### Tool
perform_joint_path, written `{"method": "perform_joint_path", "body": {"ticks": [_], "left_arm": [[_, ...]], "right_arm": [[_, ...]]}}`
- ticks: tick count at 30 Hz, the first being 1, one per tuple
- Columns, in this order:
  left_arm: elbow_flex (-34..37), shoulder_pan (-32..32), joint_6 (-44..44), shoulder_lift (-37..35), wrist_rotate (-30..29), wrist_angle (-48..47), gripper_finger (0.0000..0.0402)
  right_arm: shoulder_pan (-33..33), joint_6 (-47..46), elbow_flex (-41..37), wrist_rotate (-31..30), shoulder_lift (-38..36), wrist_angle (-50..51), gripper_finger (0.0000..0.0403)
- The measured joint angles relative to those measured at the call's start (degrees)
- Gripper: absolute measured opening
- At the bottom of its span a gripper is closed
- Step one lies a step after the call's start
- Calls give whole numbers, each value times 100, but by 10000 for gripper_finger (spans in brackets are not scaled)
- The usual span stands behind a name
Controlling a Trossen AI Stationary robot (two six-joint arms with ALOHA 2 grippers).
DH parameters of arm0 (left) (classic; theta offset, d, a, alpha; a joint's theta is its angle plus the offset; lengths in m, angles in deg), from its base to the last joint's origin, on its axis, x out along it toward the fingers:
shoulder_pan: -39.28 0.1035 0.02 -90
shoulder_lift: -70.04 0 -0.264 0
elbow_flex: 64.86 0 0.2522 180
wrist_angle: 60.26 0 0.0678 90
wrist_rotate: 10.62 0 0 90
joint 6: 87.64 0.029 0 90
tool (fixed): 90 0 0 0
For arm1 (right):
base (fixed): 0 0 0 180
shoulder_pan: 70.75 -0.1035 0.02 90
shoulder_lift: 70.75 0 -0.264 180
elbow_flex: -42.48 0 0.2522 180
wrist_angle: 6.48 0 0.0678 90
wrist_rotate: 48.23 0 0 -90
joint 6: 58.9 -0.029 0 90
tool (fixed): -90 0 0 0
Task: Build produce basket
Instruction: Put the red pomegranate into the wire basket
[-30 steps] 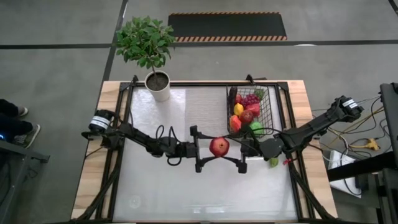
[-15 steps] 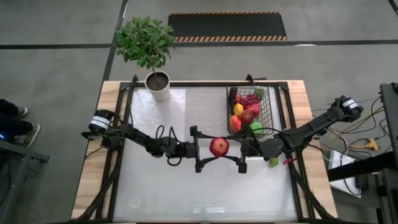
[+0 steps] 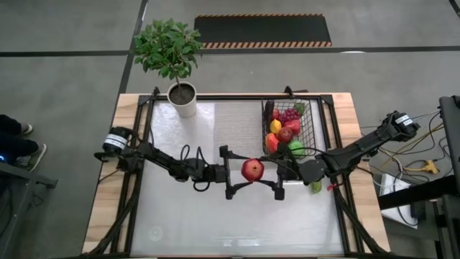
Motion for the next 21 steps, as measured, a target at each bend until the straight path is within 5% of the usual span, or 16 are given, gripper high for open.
{"method": "perform_joint_path", "body": {"ticks": [6, 13, 21], "left_arm": [[109, 6, 0, -17, -182, -6, 393], [275, 10, -14, -47, -1249, -2, 394], [320, 12, -22, -50, -1502, -124, 394]], "right_arm": [[36, -130, 0, -28, -17, 33, 301], [260, -467, 0, -197, -219, 277, 301], [837, -1064, 0, -378, -772, 989, 301]]}}
